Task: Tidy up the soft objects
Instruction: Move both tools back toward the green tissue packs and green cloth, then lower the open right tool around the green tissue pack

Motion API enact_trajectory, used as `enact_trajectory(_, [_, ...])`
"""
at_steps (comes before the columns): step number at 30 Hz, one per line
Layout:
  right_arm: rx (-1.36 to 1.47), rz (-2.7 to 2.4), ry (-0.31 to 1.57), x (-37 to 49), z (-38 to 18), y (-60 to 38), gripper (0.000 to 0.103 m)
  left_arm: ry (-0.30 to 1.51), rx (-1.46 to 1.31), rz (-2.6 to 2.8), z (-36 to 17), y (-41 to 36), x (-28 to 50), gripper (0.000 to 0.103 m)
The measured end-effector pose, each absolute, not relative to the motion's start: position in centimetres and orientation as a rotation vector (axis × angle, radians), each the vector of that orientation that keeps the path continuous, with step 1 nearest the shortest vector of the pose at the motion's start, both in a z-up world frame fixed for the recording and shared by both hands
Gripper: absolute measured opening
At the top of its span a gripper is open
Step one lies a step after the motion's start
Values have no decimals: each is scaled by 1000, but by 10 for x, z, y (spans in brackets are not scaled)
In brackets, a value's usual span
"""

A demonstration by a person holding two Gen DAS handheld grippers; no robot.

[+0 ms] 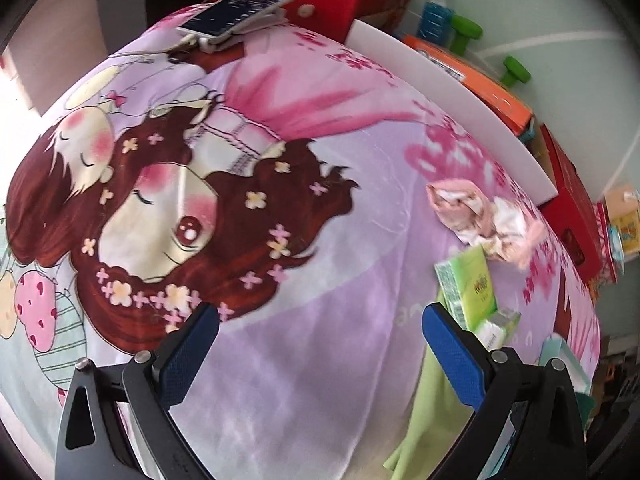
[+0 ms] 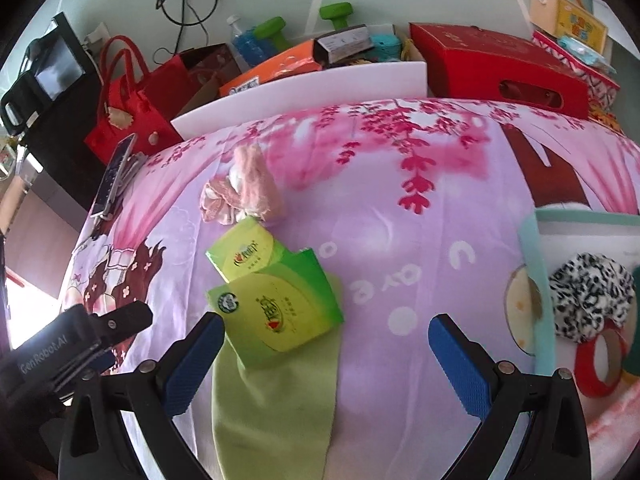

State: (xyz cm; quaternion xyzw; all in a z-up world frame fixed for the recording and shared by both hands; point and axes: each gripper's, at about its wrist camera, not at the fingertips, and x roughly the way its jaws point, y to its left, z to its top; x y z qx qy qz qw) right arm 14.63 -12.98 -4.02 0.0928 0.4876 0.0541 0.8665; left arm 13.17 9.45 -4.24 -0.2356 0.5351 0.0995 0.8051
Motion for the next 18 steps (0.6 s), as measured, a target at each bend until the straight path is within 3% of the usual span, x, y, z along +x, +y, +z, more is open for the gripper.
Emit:
enact_trajectory(8, [160,148,993,154,-43,-120,102,1176,-527,202,-53,93,139,101])
enact_trajectory(18, [137,196,980,155,-44,-109,70,1187,-570,187,-55,96,133,101])
